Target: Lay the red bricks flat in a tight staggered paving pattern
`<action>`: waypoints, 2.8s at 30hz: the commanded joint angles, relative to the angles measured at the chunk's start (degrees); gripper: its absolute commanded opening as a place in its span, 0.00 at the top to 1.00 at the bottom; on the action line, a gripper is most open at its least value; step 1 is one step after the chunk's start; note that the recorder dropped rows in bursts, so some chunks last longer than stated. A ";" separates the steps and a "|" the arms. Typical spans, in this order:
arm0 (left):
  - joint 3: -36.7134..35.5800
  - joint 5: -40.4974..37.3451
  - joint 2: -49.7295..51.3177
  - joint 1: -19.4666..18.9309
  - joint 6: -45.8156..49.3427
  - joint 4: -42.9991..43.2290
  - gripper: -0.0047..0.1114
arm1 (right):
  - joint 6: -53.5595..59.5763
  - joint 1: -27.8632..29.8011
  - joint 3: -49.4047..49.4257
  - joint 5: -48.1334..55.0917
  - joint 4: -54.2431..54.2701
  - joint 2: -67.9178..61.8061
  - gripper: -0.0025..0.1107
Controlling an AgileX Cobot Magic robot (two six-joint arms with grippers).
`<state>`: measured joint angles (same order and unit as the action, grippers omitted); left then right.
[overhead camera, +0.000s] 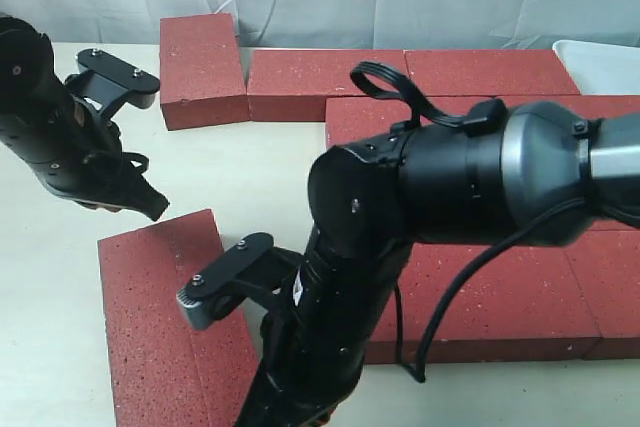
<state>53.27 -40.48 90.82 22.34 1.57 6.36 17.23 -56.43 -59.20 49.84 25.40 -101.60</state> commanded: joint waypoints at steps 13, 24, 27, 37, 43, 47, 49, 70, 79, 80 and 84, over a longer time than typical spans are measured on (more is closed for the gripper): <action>-0.28 3.57 2.32 -0.09 -6.05 7.47 0.96 | 12.72 -0.29 0.10 -0.04 14.85 -5.91 0.99; -0.28 4.53 4.74 -3.12 -9.52 10.76 0.96 | 7.27 0.28 0.10 -17.31 6.74 -6.03 0.99; -0.28 4.20 4.74 -5.86 -12.68 11.04 0.96 | 4.95 2.18 0.10 -22.37 5.03 -6.03 0.99; -0.05 1.78 4.13 -7.40 -14.48 9.98 0.96 | 3.44 9.64 -1.95 -27.83 8.18 -3.11 0.99; 1.07 -1.54 -1.50 -7.40 -14.71 11.67 0.96 | 4.81 8.25 -2.43 -20.10 10.05 3.95 0.99; 1.21 -2.94 -3.84 -7.40 -14.61 15.04 0.96 | 7.84 3.30 -2.43 -16.79 12.39 3.78 0.99; 1.21 -4.01 -3.73 -7.46 -14.61 15.30 0.96 | 8.10 0.17 -2.43 -18.13 12.39 2.47 0.99; 0.98 -0.65 -1.77 -14.80 -16.09 11.87 0.96 | 8.00 10.88 -9.12 -20.76 10.57 -11.29 0.99; 0.95 -0.32 3.70 -18.14 -16.99 12.07 0.96 | 8.00 13.15 -10.21 -15.67 10.81 -6.01 0.99; 0.95 -0.47 4.52 -18.92 -16.99 11.57 0.96 | 8.00 13.37 -10.75 -15.91 10.92 -5.33 0.99; 0.95 -0.93 6.90 -20.11 -16.84 11.30 0.96 | 8.00 14.97 -15.66 -14.54 11.14 -4.63 0.99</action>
<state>54.22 -41.34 96.37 2.86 -14.91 18.42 25.00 -42.70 -71.83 34.59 36.43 -106.80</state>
